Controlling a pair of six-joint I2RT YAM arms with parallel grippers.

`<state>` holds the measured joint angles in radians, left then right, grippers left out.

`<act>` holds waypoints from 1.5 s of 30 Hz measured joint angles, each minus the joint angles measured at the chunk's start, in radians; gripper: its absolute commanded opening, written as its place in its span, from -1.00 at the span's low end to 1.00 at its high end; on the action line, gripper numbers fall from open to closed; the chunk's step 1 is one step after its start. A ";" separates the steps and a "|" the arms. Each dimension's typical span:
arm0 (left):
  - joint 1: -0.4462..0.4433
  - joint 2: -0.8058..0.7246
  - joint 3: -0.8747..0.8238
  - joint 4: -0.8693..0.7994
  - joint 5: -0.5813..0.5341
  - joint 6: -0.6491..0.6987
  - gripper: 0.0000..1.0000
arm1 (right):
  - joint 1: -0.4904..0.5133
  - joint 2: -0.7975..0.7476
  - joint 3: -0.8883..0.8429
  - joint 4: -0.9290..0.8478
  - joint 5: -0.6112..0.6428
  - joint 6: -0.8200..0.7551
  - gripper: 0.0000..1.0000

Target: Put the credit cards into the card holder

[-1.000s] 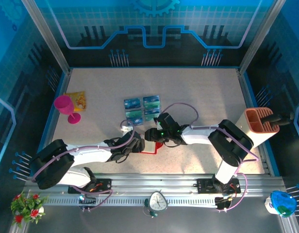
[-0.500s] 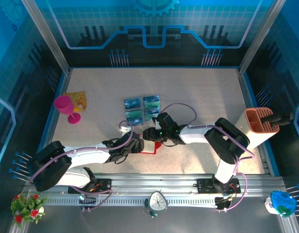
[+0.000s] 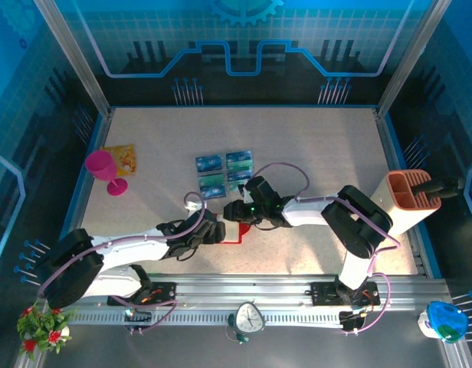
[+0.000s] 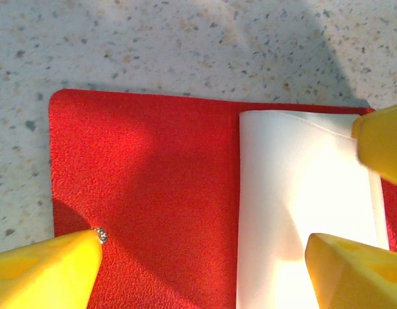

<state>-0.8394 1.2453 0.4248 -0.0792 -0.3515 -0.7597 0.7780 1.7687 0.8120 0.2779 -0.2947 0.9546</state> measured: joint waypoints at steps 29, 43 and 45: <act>0.178 -0.435 -0.010 -0.262 0.023 0.004 0.99 | 0.077 0.072 0.169 0.032 -0.017 0.079 -0.09; 0.190 -0.437 -0.038 -0.283 0.035 0.004 0.98 | 0.105 0.192 0.188 0.100 -0.021 0.176 -0.08; 0.190 -0.437 -0.047 -0.273 0.039 0.004 0.99 | 0.105 0.193 0.182 0.108 -0.021 0.183 -0.06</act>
<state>-0.6498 0.8085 0.3779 -0.3523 -0.3130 -0.7559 0.8829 1.9614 0.9943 0.3855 -0.3153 1.1381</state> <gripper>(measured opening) 0.992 0.463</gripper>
